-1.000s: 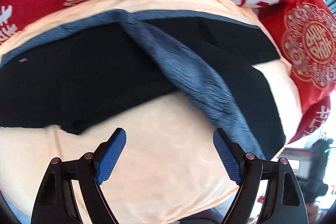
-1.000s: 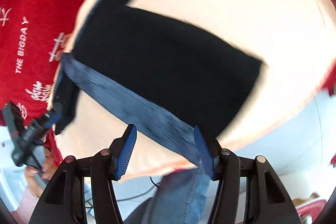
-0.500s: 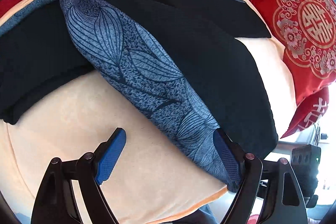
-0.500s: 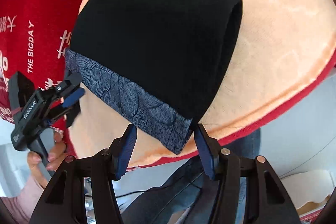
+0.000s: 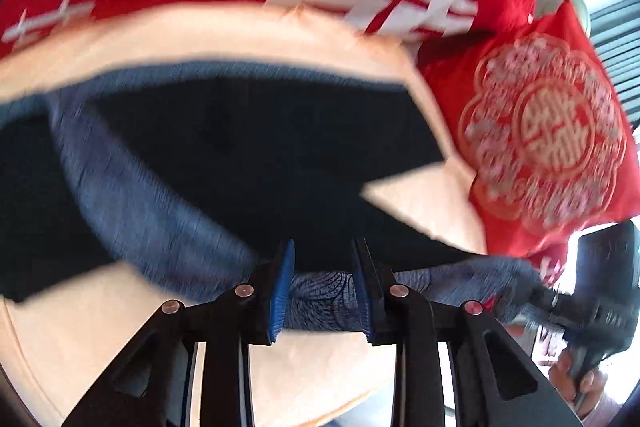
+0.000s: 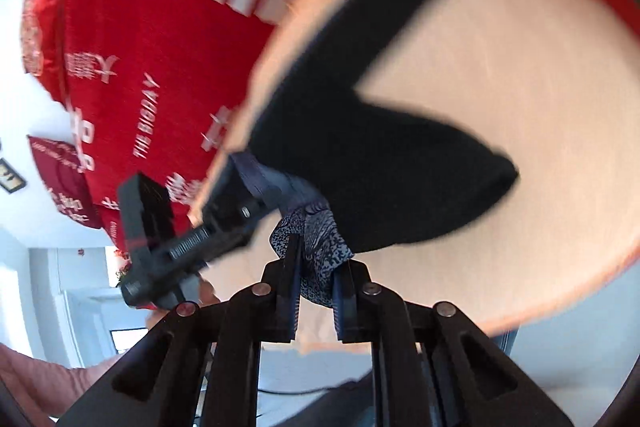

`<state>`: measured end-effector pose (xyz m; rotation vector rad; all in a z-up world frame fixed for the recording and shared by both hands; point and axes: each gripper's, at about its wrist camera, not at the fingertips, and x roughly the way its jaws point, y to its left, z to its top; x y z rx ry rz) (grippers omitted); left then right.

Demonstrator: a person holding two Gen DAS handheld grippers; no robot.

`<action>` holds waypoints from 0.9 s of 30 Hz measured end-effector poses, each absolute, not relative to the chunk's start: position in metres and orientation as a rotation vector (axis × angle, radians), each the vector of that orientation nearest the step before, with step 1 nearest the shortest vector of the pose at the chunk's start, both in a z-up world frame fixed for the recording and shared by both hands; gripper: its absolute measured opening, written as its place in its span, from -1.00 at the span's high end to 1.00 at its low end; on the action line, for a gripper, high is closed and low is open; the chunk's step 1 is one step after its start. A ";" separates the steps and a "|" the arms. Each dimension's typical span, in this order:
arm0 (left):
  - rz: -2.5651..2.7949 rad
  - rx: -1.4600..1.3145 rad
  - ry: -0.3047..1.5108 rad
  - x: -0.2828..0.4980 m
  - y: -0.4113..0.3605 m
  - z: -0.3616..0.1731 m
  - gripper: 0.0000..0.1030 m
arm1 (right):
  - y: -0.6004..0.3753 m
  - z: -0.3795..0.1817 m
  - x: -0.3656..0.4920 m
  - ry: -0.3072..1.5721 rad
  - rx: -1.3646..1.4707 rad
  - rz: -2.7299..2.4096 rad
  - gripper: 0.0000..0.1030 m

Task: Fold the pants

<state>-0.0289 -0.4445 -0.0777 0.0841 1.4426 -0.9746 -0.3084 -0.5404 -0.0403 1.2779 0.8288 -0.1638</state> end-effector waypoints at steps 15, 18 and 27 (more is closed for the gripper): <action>-0.707 0.283 1.197 0.057 -0.472 -0.063 -0.23 | -0.720 -0.052 -0.165 1.006 1.064 -0.247 0.66; -0.624 0.315 1.240 0.064 -0.451 -0.083 -0.24 | -0.726 -0.067 -0.153 1.099 0.957 -0.295 0.61; -0.397 0.397 1.332 0.070 -0.405 -0.140 -0.24 | -0.703 -0.055 -0.191 1.098 0.864 -0.427 -0.03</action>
